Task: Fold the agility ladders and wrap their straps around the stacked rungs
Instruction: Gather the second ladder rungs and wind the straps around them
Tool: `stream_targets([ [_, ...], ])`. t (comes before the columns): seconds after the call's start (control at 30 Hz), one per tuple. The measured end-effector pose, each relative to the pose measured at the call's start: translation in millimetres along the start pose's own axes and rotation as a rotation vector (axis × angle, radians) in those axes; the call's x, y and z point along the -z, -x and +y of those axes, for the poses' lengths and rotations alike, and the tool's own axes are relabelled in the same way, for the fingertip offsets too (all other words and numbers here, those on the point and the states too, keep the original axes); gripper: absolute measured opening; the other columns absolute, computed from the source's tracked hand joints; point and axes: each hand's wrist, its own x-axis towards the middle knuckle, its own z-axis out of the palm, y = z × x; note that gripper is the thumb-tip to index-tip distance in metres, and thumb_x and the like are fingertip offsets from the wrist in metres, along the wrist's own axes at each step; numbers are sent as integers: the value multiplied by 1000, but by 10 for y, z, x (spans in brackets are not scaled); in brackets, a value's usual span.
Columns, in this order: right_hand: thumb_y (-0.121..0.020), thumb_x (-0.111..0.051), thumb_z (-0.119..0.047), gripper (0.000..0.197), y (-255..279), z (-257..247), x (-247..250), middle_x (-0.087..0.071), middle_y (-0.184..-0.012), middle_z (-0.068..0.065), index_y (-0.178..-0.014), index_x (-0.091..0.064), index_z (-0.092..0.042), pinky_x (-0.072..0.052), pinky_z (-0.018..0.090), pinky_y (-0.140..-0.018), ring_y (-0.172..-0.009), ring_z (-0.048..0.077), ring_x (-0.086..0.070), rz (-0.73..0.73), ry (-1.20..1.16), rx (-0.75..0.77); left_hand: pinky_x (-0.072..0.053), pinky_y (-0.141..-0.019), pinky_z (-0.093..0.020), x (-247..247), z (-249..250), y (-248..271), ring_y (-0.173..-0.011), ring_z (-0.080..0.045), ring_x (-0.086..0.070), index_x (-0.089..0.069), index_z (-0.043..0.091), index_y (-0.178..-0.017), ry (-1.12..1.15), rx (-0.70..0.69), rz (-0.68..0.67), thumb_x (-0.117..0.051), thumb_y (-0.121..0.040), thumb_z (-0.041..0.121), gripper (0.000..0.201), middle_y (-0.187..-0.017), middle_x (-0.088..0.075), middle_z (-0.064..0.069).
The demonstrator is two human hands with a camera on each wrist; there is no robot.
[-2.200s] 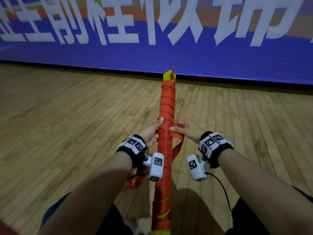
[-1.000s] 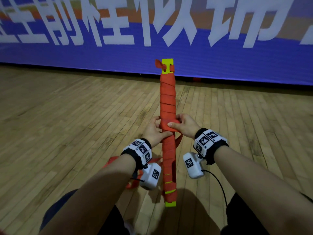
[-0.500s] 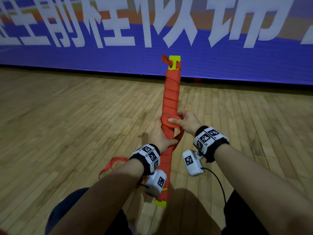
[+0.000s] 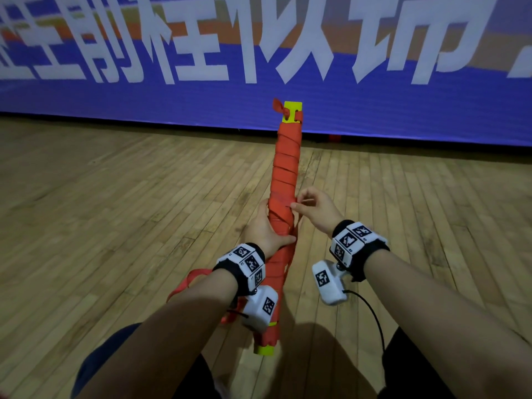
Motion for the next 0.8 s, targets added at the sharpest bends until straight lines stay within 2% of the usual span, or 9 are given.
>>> stream_targets([
  [0.1,-82,-71,-17,17,3,14,4,-55,-97,3,-72,-60,-26,-35,24,-71,-89,12,-45,35,182,21,-54,-86,-39,5,-19,-15,-97,-18,-64,-27,28,-142,-11,2,-6,-89,-57,28,106,-111,-65,3],
  [0.17,-82,-72,-24,5,14,9,24,-58,-100,4,-79,-69,-22,-34,22,-68,-89,12,-45,46,226,20,-53,-86,-37,17,-25,-16,-98,-19,-63,-26,25,-143,-24,9,-5,-89,-59,26,105,-113,-64,2],
  [0.23,-82,-72,-27,9,16,13,42,-62,-96,3,-84,-73,-18,-38,25,-75,-90,12,-48,28,239,31,-53,-86,-38,37,-31,-26,-99,-19,-64,-26,24,-143,-11,16,2,-89,-59,24,105,-114,-64,1],
  [0.33,-80,-74,-25,19,46,3,19,-55,-85,-13,-95,-73,-12,-38,26,-83,-95,10,-49,-58,232,-6,-54,-86,-41,45,-49,-57,-97,-19,-65,-29,27,-141,45,34,2,-90,-57,23,104,-110,-65,2],
  [0.4,-79,-75,-26,25,44,24,-12,-53,-89,-12,-100,-71,-13,-38,26,-84,-96,10,-48,-95,259,-29,-55,-85,-42,43,-57,-73,-95,-18,-66,-31,29,-137,71,41,7,-91,-55,23,101,-107,-66,3],
  [0.47,-79,-75,-29,22,27,49,-26,-53,-97,-4,-98,-69,-19,-40,30,-85,-94,12,-47,-84,297,-28,-55,-86,-43,49,-61,-82,-95,-18,-66,-31,29,-136,83,43,9,-91,-55,24,101,-106,-66,3],
  [0.57,-78,-75,-32,18,9,78,-30,-52,-99,-2,-93,-66,-27,-40,35,-87,-92,12,-43,-61,325,-5,-54,-87,-43,67,-51,-95,-97,-19,-65,-29,26,-139,86,35,11,-90,-57,24,103,-111,-64,2],
  [0.7,-78,-76,-26,16,13,68,-93,-54,-96,0,-87,-63,-24,-36,21,-71,-76,4,-44,-58,215,9,-54,-87,-42,89,-30,-96,-98,-21,-64,-27,23,-141,97,20,12,-90,-59,22,103,-111,-64,-2],
  [0.8,-77,-77,-22,21,22,75,-111,-56,-86,-5,-70,-57,-25,-36,15,-66,-79,10,-48,-75,174,39,-54,-87,-41,104,-33,-93,-97,-19,-64,-28,23,-140,109,7,8,-90,-58,21,102,-110,-65,-2],
])
